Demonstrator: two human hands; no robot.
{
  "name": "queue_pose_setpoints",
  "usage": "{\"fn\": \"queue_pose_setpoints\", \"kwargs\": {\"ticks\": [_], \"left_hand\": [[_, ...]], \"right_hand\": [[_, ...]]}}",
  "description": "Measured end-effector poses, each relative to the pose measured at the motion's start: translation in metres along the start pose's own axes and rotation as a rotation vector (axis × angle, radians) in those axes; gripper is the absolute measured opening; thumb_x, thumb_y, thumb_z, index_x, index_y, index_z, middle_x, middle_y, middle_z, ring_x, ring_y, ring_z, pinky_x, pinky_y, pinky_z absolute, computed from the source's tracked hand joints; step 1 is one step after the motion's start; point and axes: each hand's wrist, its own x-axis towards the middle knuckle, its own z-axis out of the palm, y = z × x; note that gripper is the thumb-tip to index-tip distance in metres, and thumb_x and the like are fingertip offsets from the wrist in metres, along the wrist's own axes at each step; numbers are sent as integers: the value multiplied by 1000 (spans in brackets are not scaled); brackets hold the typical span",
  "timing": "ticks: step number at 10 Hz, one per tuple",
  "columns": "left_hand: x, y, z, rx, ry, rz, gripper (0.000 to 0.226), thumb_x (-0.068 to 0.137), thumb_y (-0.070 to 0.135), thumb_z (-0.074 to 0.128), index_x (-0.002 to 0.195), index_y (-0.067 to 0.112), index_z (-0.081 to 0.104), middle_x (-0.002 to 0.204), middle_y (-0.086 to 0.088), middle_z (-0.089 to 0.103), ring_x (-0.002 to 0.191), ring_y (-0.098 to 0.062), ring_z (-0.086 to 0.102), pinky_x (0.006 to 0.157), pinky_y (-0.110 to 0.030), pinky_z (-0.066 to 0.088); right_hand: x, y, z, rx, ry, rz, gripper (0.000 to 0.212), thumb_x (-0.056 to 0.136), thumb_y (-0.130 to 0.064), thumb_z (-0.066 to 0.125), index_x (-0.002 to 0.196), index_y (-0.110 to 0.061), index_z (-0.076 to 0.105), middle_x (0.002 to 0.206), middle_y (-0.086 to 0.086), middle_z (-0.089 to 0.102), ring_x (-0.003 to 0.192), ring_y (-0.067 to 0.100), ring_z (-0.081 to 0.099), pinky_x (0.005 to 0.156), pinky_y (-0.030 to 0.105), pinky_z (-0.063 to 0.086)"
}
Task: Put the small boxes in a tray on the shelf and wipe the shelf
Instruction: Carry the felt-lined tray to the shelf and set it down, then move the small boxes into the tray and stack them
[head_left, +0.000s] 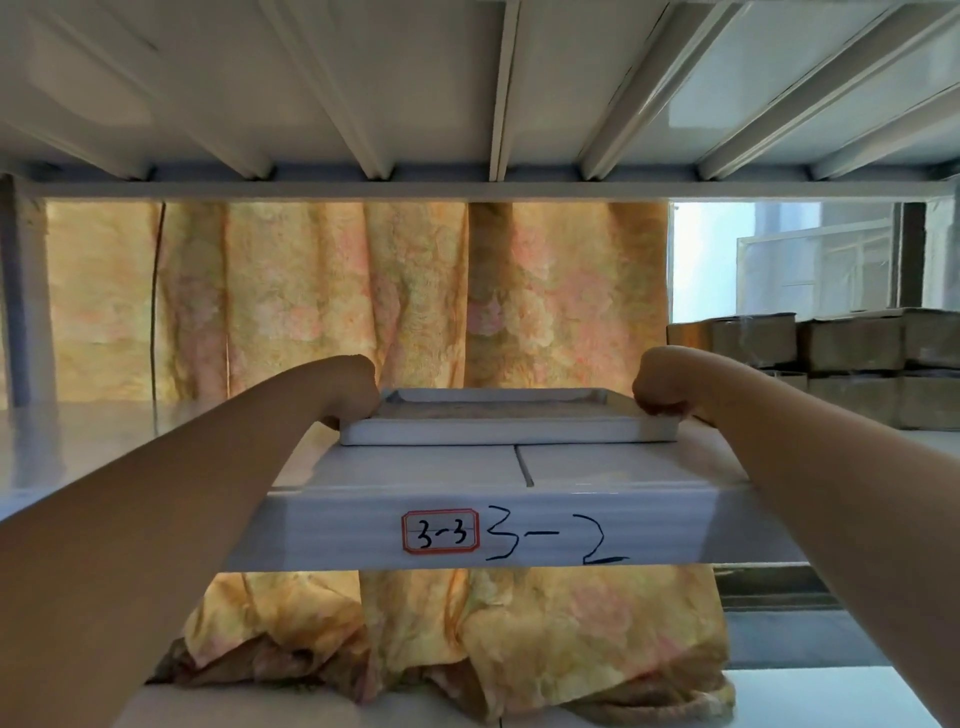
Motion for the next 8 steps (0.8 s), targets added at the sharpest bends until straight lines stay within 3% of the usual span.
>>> {"fn": "queue_pose_setpoints", "kwargs": {"ticks": [1, 2, 3, 4, 5, 7, 8], "left_hand": [[-1, 17, -2, 64, 24, 5, 30, 94, 2, 42, 67, 7, 54, 66, -8, 48, 54, -12, 38, 50, -20, 33], [-2, 44, -1, 119, 92, 69, 21, 91, 10, 46, 104, 0, 59, 103, -13, 61, 91, -26, 60, 75, -36, 50], [2, 82, -3, -43, 267, 168, 30, 86, 10, 48, 114, 6, 58, 118, -12, 58, 103, -28, 56, 78, -32, 47], [3, 121, -10, -192, 400, 316, 55, 84, 13, 47, 139, 14, 44, 137, -10, 50, 119, -30, 51, 93, -38, 49], [-3, 158, -18, -286, 509, 449, 52, 91, 22, 45, 142, 18, 39, 144, -8, 44, 129, -28, 43, 101, -40, 43], [-19, 233, -25, -444, 518, 609, 44, 96, 29, 45, 138, 18, 43, 142, -8, 49, 121, -27, 51, 87, -28, 40], [-18, 269, -25, -536, 434, 630, 40, 97, 31, 44, 133, 13, 48, 138, -9, 52, 117, -26, 54, 83, -26, 38]], "right_hand": [[5, 6, -3, -38, -105, -24, 22, 91, -1, 41, 72, -6, 52, 64, 6, 51, 51, 12, 48, 47, 15, 41], [12, 12, -7, 176, -12, -82, 22, 87, -1, 52, 66, -6, 48, 67, 8, 53, 55, 18, 53, 48, 23, 46], [17, 14, -15, 281, 332, -177, 11, 86, -10, 54, 85, -2, 60, 91, 13, 64, 77, 30, 61, 63, 29, 46], [17, 17, -23, 346, 650, -209, 30, 88, -15, 49, 114, -14, 63, 106, 11, 67, 88, 30, 64, 68, 28, 46], [13, 35, -40, 294, 894, -234, 35, 90, -21, 44, 121, -26, 60, 111, 5, 68, 100, 27, 62, 77, 31, 47], [22, 106, -59, 245, 907, -192, 35, 89, -15, 45, 117, -20, 64, 119, 6, 62, 121, 27, 46, 91, 37, 43], [29, 136, -64, 246, 784, -97, 31, 88, -18, 46, 111, -17, 67, 115, 8, 64, 117, 30, 50, 90, 37, 46]]}}
